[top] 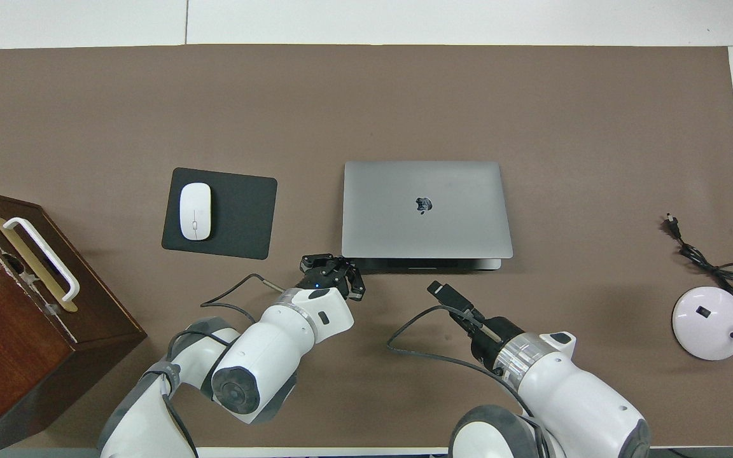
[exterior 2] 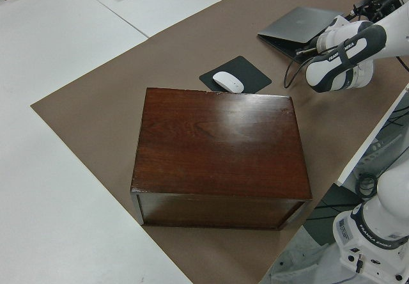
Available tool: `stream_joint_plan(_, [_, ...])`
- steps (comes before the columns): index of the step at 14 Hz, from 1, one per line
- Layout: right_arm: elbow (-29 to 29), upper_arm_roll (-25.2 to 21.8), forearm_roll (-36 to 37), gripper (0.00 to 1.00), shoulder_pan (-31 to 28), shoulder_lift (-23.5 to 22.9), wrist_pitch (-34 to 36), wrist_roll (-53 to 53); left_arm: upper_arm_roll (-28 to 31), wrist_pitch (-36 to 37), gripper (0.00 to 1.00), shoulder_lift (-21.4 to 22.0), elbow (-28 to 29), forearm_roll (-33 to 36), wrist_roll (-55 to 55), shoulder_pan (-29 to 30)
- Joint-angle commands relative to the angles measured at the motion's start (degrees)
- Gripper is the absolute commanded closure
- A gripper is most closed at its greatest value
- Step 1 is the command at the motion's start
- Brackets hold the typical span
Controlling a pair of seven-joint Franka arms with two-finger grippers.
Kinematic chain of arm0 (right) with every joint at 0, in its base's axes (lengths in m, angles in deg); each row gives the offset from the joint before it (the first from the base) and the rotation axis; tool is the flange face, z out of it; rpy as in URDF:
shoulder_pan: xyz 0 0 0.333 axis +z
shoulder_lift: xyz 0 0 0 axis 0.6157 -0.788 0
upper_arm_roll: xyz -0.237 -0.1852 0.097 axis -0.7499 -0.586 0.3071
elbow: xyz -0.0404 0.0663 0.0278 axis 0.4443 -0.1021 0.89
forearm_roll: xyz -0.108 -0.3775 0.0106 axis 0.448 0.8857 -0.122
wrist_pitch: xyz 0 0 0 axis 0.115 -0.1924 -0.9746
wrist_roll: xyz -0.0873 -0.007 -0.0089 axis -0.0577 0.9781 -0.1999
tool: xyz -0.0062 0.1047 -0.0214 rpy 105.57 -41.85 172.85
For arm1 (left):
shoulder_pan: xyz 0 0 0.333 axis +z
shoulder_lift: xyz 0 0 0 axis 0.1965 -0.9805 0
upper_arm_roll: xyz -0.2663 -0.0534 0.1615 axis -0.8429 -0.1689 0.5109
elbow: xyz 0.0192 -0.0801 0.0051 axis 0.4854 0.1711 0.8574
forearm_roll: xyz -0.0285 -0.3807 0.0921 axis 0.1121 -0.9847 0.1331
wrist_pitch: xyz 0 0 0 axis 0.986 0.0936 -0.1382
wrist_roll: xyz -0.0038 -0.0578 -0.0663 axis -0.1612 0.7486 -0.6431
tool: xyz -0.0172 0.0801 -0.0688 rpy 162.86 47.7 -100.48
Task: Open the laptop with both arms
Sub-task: 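Press the left gripper on the laptop base while the right gripper reaches the lid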
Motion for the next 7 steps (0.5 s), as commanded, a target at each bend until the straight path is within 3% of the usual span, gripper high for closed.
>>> stream_joint_plan(1, [0.89,0.47,-1.83,0.0,-0.56,-0.76,-1.73,-1.21,0.95,-1.18,1.0,-2.11,-1.81,-0.35,0.93,-1.13])
stream_joint_plan(7, [3.17,0.29,-1.74,0.0,-0.82,-3.48,-1.81,-2.26,0.95,-1.18,1.0,-3.16,-2.34,-0.27,1.89,-1.04])
